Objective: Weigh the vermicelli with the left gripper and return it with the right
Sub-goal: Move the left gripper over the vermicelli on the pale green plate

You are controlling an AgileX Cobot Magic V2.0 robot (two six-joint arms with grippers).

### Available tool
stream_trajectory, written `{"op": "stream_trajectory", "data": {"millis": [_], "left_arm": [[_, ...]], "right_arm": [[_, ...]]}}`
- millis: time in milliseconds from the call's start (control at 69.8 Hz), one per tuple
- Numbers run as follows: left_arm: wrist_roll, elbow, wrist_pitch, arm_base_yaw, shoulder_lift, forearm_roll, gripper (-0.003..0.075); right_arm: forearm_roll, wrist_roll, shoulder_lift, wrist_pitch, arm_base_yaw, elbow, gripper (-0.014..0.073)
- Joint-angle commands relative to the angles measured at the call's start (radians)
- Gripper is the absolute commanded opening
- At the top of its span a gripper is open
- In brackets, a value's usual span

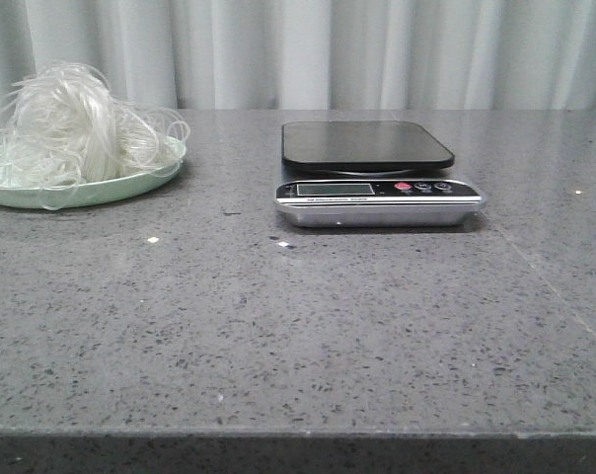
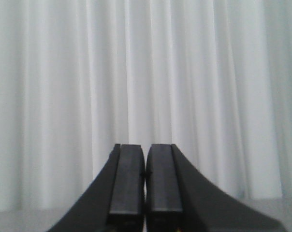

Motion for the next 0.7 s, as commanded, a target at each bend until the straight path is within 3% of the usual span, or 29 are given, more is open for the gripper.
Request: {"op": "stream_trajectory", "data": {"millis": [0,143,301,573,688], "left_arm": [[-0.009,-0.208,0.052,0.001,0.079,-0.007,0.0136],[-0.009,-0.444,0.247,0.001,0.263,-0.007,0.0137],[-0.009,-0.572,0.344,-0.004,0.462,-0.049,0.0150],[-0.009,-0.635,0.369,-0.095,0.770,-0.054,0.0439],[-0.006,-0.663,0.385,-0.159,0.870,-0.052,0.0509]], "right_arm": [[0.000,-0.006,-0.016,-0.100,-0.003,-0.008,0.0151],[0.000,-0.006,-0.016,-0.105,-0.003,-0.008,0.0151],[0.000,-0.006,-0.016,-0.105,-0.003,-0.008,0.0151],[0.000,-0.006,-0.016,-0.105,-0.003,-0.008,0.0151],[0.000,-0.006,-0.016,-0.105,-0.003,-0.008,0.0151]]}}
